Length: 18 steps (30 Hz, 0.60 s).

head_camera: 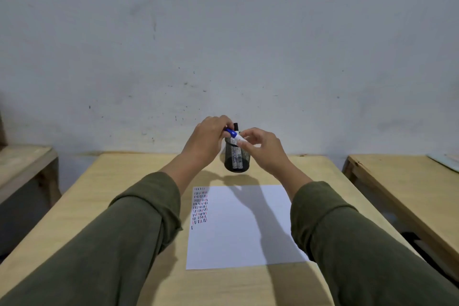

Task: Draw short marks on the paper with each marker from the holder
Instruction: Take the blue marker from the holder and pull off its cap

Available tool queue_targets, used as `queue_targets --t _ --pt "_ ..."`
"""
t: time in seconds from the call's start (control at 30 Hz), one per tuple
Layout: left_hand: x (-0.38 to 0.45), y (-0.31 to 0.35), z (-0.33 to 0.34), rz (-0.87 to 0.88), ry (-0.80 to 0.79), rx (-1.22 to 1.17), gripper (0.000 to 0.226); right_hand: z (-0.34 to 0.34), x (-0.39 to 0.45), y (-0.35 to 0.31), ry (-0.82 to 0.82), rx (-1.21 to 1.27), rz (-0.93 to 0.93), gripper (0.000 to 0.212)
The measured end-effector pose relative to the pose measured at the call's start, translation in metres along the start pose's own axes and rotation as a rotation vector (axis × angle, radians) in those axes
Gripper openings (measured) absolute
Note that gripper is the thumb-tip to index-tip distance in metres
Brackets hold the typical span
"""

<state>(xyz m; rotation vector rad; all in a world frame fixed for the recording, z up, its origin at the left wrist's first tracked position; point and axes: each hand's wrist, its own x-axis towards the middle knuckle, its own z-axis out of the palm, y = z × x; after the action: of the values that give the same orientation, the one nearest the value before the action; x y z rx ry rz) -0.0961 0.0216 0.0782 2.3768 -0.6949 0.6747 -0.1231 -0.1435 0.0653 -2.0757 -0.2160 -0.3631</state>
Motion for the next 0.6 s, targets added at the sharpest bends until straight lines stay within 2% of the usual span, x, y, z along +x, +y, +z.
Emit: queue_targets --t 0.1,0.17,0.33,0.6 --pt "-0.012 -0.001 0.001 -0.115 0.028 -0.068 0.014 -0.004 -0.007 0.003 -0.013 -0.054 0.055 0.016" --pt "-0.018 -0.001 0.002 -0.215 0.067 -0.11 0.014 -0.009 -0.009 0.005 0.034 -0.049 0.082 0.018" --pt "-0.026 0.006 0.0 -0.447 0.145 -0.257 0.015 -0.019 -0.015 0.006 0.186 0.23 0.186 0.029" --pt "-0.03 0.014 0.002 -0.461 0.075 -0.297 0.01 -0.005 -0.018 -0.004 0.243 0.628 0.223 0.041"
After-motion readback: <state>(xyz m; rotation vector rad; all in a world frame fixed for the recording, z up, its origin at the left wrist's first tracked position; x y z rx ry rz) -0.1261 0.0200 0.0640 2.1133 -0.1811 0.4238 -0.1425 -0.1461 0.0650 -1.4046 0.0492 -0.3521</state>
